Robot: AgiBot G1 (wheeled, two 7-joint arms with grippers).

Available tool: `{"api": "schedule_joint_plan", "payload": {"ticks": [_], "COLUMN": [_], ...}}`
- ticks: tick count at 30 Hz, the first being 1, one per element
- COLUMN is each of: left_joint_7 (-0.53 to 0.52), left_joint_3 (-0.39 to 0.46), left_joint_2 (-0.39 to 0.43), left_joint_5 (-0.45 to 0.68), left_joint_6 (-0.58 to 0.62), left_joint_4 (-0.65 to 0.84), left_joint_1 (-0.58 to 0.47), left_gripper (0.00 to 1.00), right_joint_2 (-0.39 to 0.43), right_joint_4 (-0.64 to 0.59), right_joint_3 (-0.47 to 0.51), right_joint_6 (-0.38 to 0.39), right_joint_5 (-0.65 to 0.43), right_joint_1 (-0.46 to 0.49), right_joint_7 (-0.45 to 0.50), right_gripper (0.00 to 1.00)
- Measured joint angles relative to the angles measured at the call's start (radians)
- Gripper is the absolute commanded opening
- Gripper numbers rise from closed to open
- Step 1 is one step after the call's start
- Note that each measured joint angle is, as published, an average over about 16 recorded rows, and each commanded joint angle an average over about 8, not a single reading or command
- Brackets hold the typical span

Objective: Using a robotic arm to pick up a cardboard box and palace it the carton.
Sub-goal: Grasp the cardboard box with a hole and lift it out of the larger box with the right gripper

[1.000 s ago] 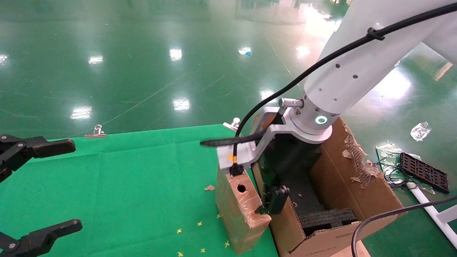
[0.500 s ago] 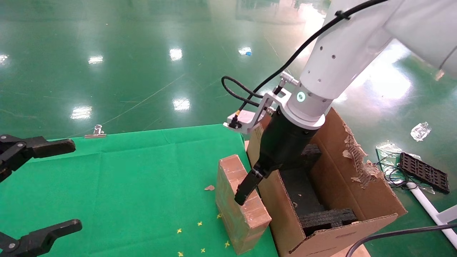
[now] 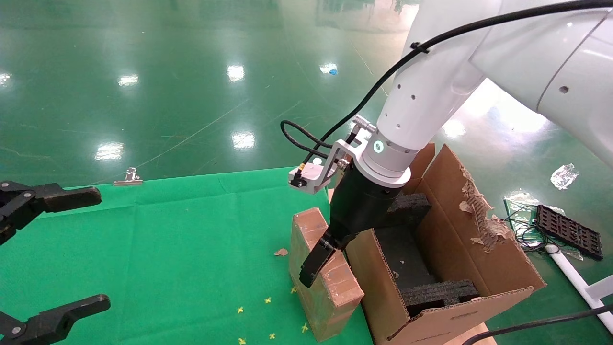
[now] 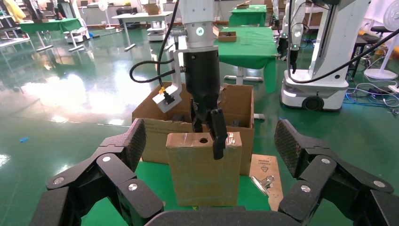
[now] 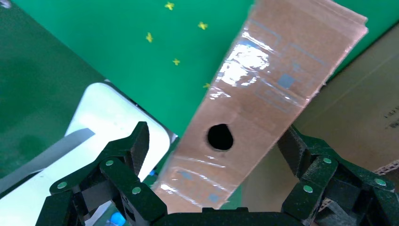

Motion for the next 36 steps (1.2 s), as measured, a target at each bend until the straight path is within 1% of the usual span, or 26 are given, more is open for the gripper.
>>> {"api": "schedule_joint_plan", "payload": {"ticks": [2, 4, 5, 6, 8, 29, 36], "left_joint_7": [0.0, 0.0, 0.0, 0.0, 0.0, 0.001, 0.001], "left_joint_3": [0.0, 0.0, 0.0, 0.0, 0.001, 0.002, 0.002], "left_joint_2": [0.0, 0.0, 0.0, 0.0, 0.0, -0.001, -0.001], "left_joint_5": [0.0, 0.0, 0.0, 0.0, 0.0, -0.001, -0.002], "left_joint_6": [0.0, 0.0, 0.0, 0.0, 0.0, -0.001, -0.001], "left_joint_4": [0.0, 0.0, 0.0, 0.0, 0.0, 0.0, 0.0], "left_joint_1": [0.0, 0.0, 0.0, 0.0, 0.0, 0.0, -0.001], "left_gripper": [0.52, 0.27, 0.16, 0.09, 0.01, 0.0, 0.0], "right_joint_2": [-0.005, -0.009, -0.011, -0.012, -0.013, -0.002, 0.022], "right_joint_4": [0.0, 0.002, 0.004, 0.006, 0.01, 0.054, 0.06], "right_joint_3": [-0.005, -0.009, -0.011, -0.013, -0.017, -0.039, -0.025], "right_joint_6": [0.003, 0.006, 0.008, 0.009, 0.011, 0.028, 0.051], "right_joint_5": [-0.005, -0.01, -0.012, -0.015, -0.019, -0.045, -0.045], "right_joint_1": [-0.004, -0.008, -0.009, -0.011, -0.013, -0.026, -0.008], "right_joint_7": [0.003, 0.006, 0.008, 0.011, 0.015, 0.042, 0.009], "right_gripper": [0.02, 0.0, 0.0, 0.0, 0.0, 0.0, 0.0]}}
